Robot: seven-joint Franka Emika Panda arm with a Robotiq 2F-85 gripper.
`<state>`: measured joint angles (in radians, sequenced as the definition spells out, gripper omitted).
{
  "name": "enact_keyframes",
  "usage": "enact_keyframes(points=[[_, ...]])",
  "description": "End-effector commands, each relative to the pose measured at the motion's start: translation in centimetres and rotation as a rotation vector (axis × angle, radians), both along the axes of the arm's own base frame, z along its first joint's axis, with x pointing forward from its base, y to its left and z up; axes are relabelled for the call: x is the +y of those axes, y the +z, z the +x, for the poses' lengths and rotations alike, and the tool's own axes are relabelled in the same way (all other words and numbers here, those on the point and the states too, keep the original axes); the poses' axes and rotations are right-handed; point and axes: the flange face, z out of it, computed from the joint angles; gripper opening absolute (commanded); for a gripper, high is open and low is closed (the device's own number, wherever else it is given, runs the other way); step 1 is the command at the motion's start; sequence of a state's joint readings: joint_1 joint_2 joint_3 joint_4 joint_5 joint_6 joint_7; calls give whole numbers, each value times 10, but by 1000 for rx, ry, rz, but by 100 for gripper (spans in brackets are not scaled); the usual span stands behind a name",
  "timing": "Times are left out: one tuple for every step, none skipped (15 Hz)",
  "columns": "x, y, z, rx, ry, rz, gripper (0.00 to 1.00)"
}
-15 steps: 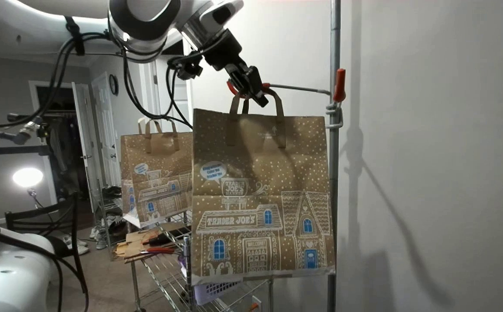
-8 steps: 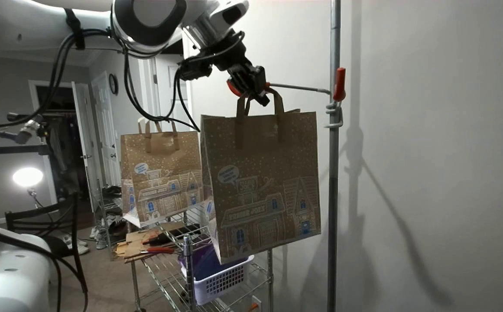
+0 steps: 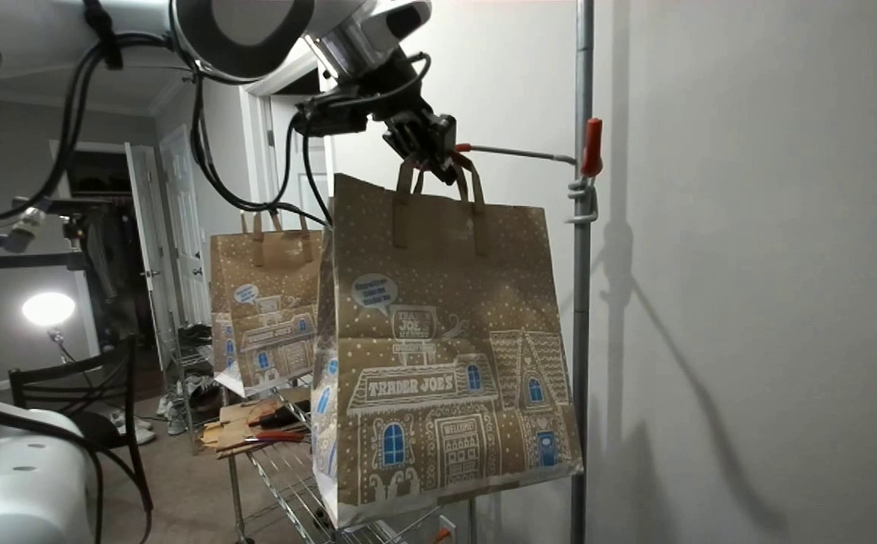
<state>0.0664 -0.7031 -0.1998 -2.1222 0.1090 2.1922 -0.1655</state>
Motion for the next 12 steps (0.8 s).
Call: enact_keyframes(points=[[0, 0, 1, 2, 0, 0, 5], [0, 0, 1, 3, 0, 0, 5], [0, 0, 1, 3, 0, 0, 5], [0, 0, 1, 3, 0, 0, 1], [18, -7, 4, -1, 37, 3, 1], [39, -14, 4, 2, 68, -6, 1], [63, -19, 3, 12, 94, -16, 1], [88, -22, 0, 10, 132, -36, 1], [111, -21, -4, 12, 177, -46, 1], [135, -17, -9, -2, 216, -71, 1], [155, -13, -13, -18, 251, -102, 1], [170, -9, -16, -29, 262, -130, 1]])
